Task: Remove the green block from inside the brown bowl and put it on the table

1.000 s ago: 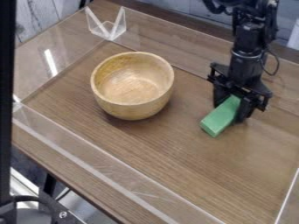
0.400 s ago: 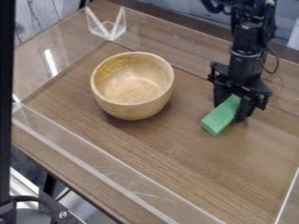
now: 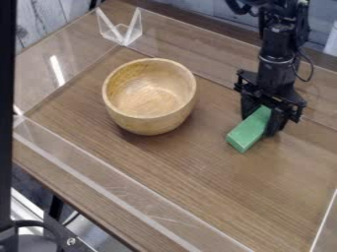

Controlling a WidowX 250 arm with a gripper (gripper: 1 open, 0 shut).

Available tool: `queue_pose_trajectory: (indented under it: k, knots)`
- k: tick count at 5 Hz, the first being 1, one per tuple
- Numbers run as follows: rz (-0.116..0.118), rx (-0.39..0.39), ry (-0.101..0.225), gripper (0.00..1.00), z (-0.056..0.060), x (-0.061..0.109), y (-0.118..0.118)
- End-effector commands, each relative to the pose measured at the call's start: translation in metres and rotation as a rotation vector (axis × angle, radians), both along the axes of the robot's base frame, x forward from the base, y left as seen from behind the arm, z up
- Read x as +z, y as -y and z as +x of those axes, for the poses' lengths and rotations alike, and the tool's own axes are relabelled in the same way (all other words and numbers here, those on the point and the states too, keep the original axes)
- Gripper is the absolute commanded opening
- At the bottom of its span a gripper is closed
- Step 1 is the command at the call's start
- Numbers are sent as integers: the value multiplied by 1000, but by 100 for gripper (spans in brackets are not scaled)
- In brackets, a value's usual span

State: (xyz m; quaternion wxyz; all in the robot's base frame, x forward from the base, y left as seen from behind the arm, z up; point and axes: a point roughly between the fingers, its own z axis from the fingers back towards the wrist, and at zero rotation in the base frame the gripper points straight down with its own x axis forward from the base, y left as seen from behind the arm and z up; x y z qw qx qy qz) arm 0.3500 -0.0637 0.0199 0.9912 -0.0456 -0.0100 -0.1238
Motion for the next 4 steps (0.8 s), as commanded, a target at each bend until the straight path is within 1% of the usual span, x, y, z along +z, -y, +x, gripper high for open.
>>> queue_pose_trajectory:
  k: [1, 2, 3, 4]
  knots:
    - [-3, 4, 23, 100, 2, 7, -3]
    - [-1, 14, 52, 100, 1, 23, -4]
    - [4, 29, 100, 100, -1, 48, -7]
    - [2, 44, 179, 100, -3, 83, -10]
